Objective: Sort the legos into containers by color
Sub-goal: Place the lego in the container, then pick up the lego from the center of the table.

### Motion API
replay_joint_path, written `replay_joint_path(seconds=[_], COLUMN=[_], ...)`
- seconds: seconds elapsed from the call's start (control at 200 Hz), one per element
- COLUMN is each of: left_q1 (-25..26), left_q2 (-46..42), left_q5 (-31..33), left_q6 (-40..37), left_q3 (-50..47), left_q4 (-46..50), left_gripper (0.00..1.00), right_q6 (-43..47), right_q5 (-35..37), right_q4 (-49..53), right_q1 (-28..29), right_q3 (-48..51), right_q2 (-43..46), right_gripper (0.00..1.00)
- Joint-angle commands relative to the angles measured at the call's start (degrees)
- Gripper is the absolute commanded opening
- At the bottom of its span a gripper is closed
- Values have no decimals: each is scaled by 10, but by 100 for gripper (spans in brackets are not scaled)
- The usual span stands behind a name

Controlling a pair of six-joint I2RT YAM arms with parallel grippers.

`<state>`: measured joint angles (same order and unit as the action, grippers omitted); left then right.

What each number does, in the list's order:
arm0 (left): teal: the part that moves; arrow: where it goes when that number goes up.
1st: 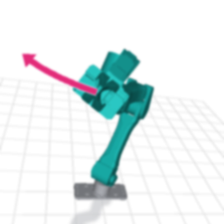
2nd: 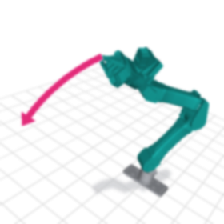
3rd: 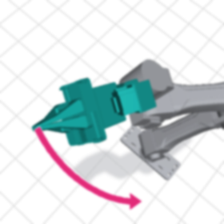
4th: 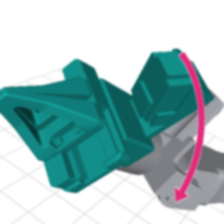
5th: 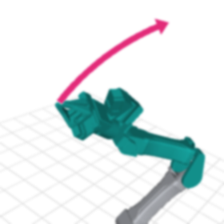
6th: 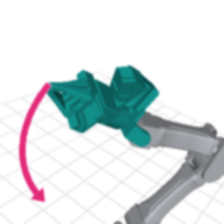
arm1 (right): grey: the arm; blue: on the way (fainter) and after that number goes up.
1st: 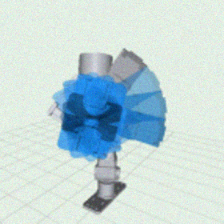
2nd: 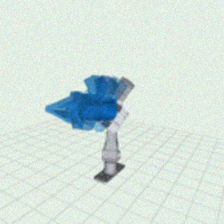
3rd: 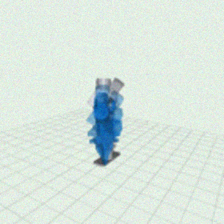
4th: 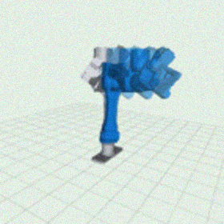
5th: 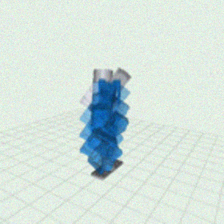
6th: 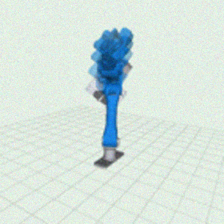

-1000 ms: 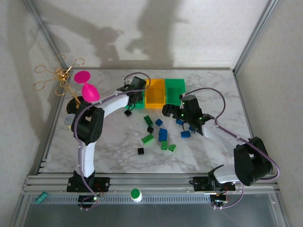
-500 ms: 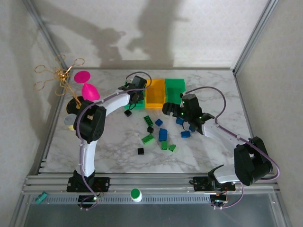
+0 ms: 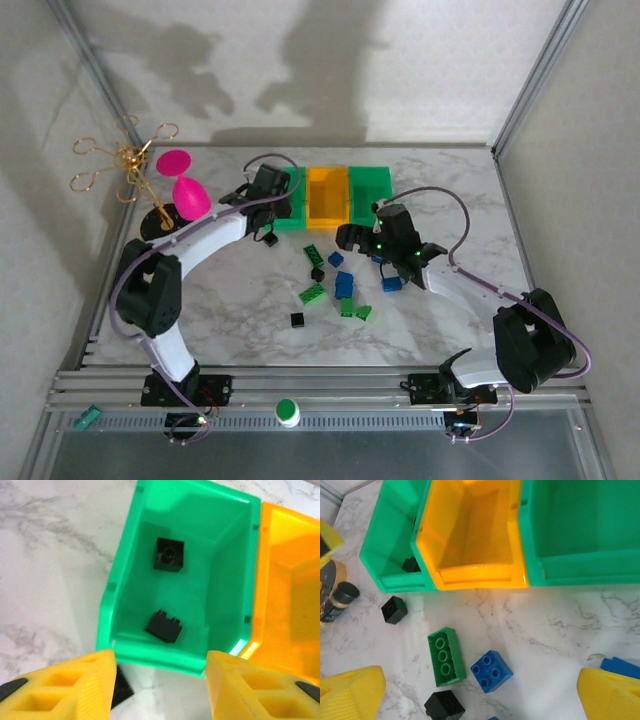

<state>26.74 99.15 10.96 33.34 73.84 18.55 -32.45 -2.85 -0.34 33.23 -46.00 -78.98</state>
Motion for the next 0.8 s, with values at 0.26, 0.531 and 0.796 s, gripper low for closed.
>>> replay_joint_path(seconds=[0.26, 0.531, 0.796], left_q1=[2, 13, 48], left_q2=[-89, -53, 9], left_q5=[48, 67, 68], left_q6=[123, 181, 183], left_q3=[-181, -191, -140], left_q4=[-44, -79, -82], left_gripper=[58, 63, 66], right_q6=[-19, -27, -20], right_q5=[-7, -3, 18], right_q4=[-60, -75, -60], right_q1=[46, 48, 48], right_q3=[40, 38, 34], right_q2=[-6, -12, -6], right_gripper=[99, 99, 99])
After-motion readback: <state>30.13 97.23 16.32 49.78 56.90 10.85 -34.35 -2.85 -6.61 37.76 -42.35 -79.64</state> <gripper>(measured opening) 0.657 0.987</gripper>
